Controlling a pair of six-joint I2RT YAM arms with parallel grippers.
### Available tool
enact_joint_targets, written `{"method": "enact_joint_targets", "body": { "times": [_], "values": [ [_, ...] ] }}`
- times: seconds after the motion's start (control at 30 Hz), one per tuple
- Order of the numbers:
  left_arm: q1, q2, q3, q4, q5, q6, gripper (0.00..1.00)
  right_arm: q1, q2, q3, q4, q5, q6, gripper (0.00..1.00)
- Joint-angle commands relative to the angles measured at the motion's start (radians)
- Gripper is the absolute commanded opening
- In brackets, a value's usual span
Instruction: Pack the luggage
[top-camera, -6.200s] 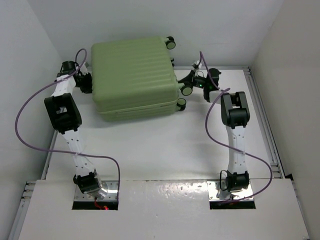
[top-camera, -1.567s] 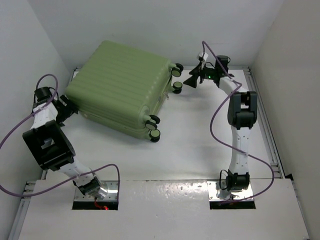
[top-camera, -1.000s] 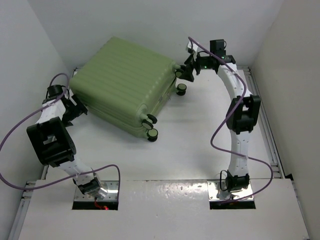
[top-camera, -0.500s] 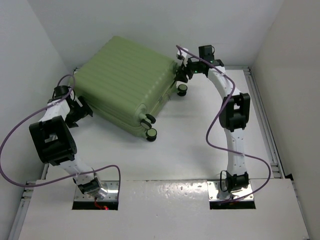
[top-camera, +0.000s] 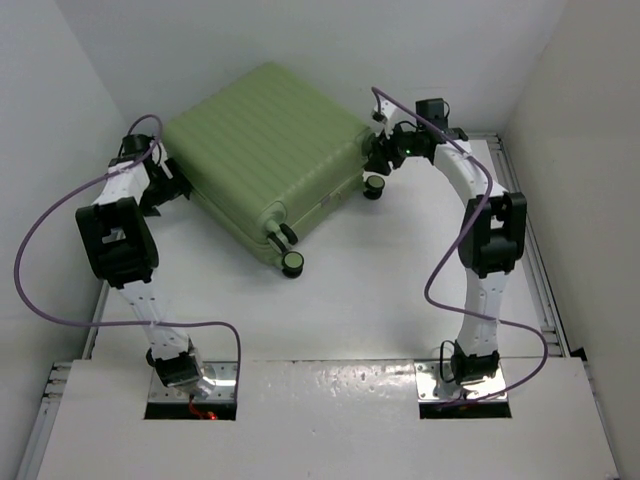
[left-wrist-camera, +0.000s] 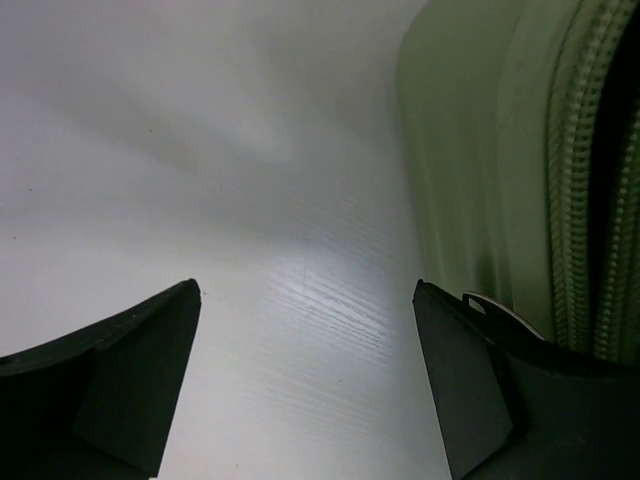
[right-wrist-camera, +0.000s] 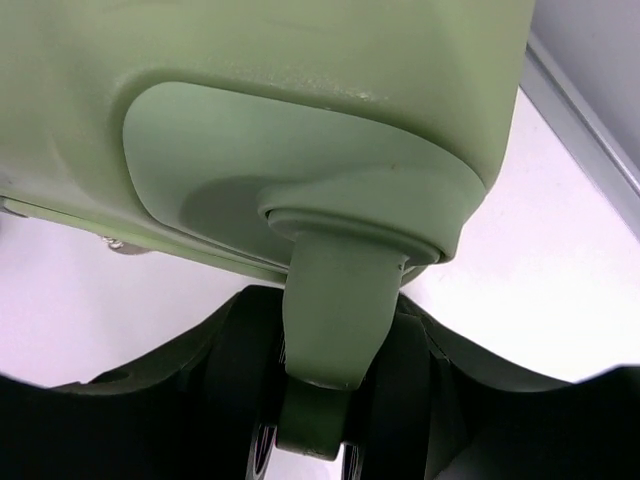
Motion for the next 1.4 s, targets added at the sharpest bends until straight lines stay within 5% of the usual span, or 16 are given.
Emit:
{"method": "enact_joint_targets", "body": {
  "times": [0.0,0.13,0.17,0.27,0.53,0.67,0.83,0.9,1.13,1.2,1.37],
  "values": [
    [-0.131,-0.028,0.062,0.198,0.12,0.032,0.93,0.016,-0.113,-0.026,0.009,-0.095,0.031,0.36],
    [-0.086,-0.168,-0.025,0.229,0.089,0.041,0.96,0.016,-0.154,-0.044,0.008,-0.117,0.154,0.54],
    [-0.085,-0.202,-0.039,0.229,0.078,0.041,0.98,0.016,-0.181,-0.05,0.024,-0.118,0.189,0.79],
    [-0.059,-0.361,-0.118,0.219,0.093,0.079,0.99,0.014,-0.225,-0.13,0.109,-0.083,0.233,1.0],
    [-0.182,-0.728,-0.269,0.047,0.132,0.084,0.99,-0.042,-0.275,-0.214,0.339,0.046,0.353,1.0],
    [-0.31,-0.822,-0.323,-0.027,0.123,0.031,0.99,-0.078,-0.352,-0.352,0.366,-0.002,0.422,0.97],
    [-0.337,-0.866,-0.418,-0.045,0.104,-0.019,0.99,-0.105,-0.404,-0.513,0.382,0.102,0.445,0.93],
    [-0.293,-0.877,-0.429,-0.045,0.074,-0.029,0.99,-0.124,-0.389,-0.529,0.406,0.191,0.523,0.79],
    [-0.162,-0.842,-0.389,-0.032,0.006,-0.04,0.99,-0.208,-0.108,-0.316,0.408,0.317,0.79,0.26],
    [-0.119,-0.819,-0.366,-0.032,0.006,-0.049,0.99,-0.205,0.03,-0.172,0.384,0.323,0.848,0.18],
    [-0.049,-0.764,-0.354,-0.032,0.017,-0.068,0.99,-0.214,0.313,0.065,0.437,0.111,1.01,0.18]
  ]
}}
